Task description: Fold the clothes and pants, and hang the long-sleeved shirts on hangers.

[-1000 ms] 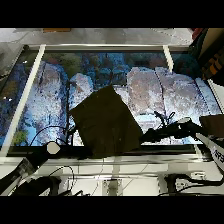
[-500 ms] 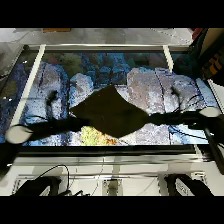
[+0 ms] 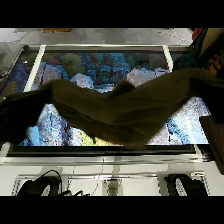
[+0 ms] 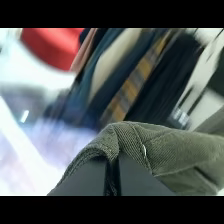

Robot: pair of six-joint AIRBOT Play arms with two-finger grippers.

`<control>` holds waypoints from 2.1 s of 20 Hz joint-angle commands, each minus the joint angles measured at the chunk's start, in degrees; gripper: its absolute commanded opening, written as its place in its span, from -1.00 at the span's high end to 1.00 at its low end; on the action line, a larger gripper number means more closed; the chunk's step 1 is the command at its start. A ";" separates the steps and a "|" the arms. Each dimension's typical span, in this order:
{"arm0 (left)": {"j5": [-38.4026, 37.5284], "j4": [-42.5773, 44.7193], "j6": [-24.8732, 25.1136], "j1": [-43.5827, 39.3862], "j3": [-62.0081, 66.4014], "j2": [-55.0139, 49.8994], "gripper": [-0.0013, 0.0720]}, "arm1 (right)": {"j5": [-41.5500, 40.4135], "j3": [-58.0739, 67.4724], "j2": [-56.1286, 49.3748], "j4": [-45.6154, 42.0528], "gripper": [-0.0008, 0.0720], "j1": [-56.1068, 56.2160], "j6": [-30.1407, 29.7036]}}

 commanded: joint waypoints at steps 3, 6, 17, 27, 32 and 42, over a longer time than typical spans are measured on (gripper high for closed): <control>1.55 3.30 -12.63 0.07 -0.70 -1.55 0.92 | 0.09 1.86 -3.58 -15.37 0.93 0.00 18.64; 1.25 4.00 -17.38 -0.39 -5.14 -11.85 0.92 | 1.49 -3.28 -13.88 -16.46 0.93 0.24 19.65; 12.15 -8.20 -4.74 1.70 -6.51 -49.16 0.92 | -16.37 -8.31 -49.59 -16.59 0.92 11.98 19.50; -30.32 14.69 -2.69 13.84 -6.45 -49.11 0.92 | 12.76 -8.33 -49.57 -26.12 0.93 16.09 19.47; -39.01 29.66 -5.95 12.35 -7.69 -49.11 0.92 | 14.60 -10.93 -49.59 -34.86 0.93 21.46 19.56; -40.98 26.49 -7.43 2.12 -12.11 -49.18 0.92 | 10.86 -16.63 -49.59 -41.79 0.92 23.56 21.94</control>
